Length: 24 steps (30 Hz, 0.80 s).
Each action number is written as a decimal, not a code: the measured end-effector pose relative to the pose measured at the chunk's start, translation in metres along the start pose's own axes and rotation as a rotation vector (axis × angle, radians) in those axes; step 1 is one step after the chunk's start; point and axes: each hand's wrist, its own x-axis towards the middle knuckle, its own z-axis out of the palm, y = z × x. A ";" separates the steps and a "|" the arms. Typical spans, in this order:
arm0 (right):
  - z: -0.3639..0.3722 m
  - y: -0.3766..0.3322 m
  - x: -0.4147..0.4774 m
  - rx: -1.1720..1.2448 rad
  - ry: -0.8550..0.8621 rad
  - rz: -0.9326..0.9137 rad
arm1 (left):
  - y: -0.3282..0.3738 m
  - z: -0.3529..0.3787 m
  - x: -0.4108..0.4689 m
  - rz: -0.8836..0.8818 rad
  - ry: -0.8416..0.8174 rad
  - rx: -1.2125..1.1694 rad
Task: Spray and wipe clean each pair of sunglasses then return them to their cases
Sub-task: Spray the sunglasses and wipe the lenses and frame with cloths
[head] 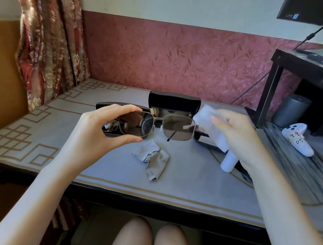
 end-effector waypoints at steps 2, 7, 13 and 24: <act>0.006 0.008 -0.002 -0.168 -0.168 0.060 | 0.000 -0.002 -0.001 -0.006 0.023 -0.013; 0.018 0.021 -0.009 -0.202 -0.153 0.111 | 0.000 -0.001 -0.001 -0.032 0.050 -0.027; 0.011 -0.006 -0.019 0.339 -0.034 0.039 | 0.001 0.002 0.001 -0.044 0.047 -0.078; 0.012 -0.005 -0.021 0.527 -0.073 -0.002 | 0.008 0.011 0.002 -0.044 0.021 -0.197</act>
